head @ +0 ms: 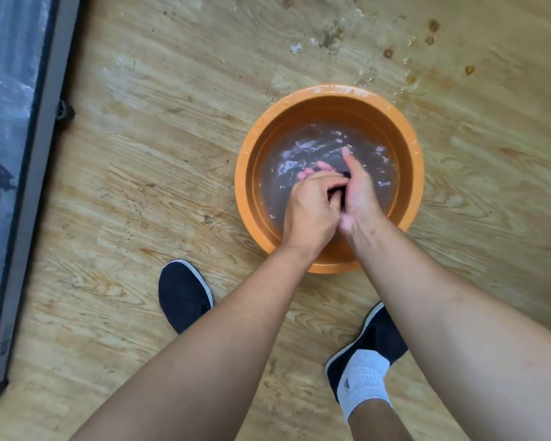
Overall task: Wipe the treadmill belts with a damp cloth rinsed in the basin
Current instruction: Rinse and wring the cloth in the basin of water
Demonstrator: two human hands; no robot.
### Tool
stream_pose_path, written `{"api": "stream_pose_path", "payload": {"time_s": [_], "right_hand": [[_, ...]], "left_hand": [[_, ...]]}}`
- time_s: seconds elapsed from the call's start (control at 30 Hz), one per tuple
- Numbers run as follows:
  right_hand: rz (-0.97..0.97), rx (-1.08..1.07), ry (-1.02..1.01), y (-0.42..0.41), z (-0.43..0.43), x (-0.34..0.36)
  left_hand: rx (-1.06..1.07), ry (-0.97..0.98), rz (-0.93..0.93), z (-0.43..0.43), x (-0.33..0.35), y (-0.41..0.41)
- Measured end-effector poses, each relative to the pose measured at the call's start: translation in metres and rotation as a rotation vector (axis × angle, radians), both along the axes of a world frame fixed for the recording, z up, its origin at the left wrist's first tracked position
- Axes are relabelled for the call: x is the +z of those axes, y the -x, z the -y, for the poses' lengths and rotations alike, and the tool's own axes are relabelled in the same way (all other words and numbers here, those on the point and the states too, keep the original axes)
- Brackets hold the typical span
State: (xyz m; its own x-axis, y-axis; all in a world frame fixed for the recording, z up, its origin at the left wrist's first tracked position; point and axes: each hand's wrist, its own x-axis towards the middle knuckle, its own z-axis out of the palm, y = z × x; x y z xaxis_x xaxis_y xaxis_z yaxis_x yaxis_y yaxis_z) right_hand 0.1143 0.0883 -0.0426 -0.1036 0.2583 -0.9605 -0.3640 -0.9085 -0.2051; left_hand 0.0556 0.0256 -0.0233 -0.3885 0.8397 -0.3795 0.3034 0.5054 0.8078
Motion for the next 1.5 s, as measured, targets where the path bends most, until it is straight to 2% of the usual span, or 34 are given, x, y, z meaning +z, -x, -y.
{"api": "stream_pose_path", "payload": {"time_s": [0.07, 0.13, 0.3, 0.43, 0.53, 0.67, 0.83, 0.9, 1.0, 1.07, 1.13, 1.2, 1.27, 1.33, 1.4, 1.5], "right_hand": [[0.092, 0.001, -0.049, -0.005, -0.004, -0.005], [0.19, 0.058, -0.083, -0.006, -0.005, -0.004], [0.219, 0.205, -0.053, 0.013, -0.01, 0.012], [0.318, 0.292, -0.092, 0.022, -0.017, 0.034], [0.373, 0.404, -0.162, 0.027, -0.016, 0.049], [0.35, 0.413, -0.266, 0.03, -0.014, 0.064], [0.342, 0.441, -0.257, 0.028, -0.013, 0.096], [0.242, 0.442, -0.203, 0.024, -0.012, 0.115], [0.073, 0.457, -0.186, 0.022, -0.003, 0.144], [-0.093, 0.315, -0.123, 0.023, 0.008, 0.169], [-0.181, 0.213, -0.098, 0.013, 0.012, 0.187], [-0.173, 0.201, -0.122, -0.006, 0.008, 0.199], [-0.077, 0.223, -0.148, -0.025, 0.002, 0.202], [0.089, 0.349, -0.22, -0.039, -0.006, 0.201], [0.236, 0.472, -0.301, -0.046, -0.014, 0.202], [0.277, 0.573, -0.3, -0.044, -0.025, 0.208]], "left_hand": [[-0.149, 0.014, -0.013, -0.003, 0.006, -0.002], [-0.186, 0.053, -0.06, -0.003, 0.011, 0.004], [0.145, -0.017, -0.259, 0.02, 0.025, 0.019], [0.347, 0.078, -0.118, 0.044, 0.031, 0.035], [0.331, 0.119, -0.076, 0.054, 0.04, 0.038], [0.335, 0.071, -0.002, 0.049, 0.051, 0.038], [0.313, 0.059, 0.12, 0.028, 0.076, 0.031], [0.286, 0.132, 0.199, 0.012, 0.085, 0.029], [0.364, 0.292, 0.516, -0.014, 0.102, 0.025], [0.433, 0.333, 0.601, -0.027, 0.111, 0.02], [0.507, 0.313, 0.552, -0.034, 0.112, 0.019], [0.599, 0.286, 0.594, -0.04, 0.113, 0.019], [0.634, 0.304, 0.606, -0.044, 0.115, 0.018], [0.646, 0.344, 0.561, -0.043, 0.119, 0.015], [0.609, 0.385, 0.443, -0.04, 0.124, 0.014], [0.484, 0.445, 0.206, -0.04, 0.14, 0.016]]}}
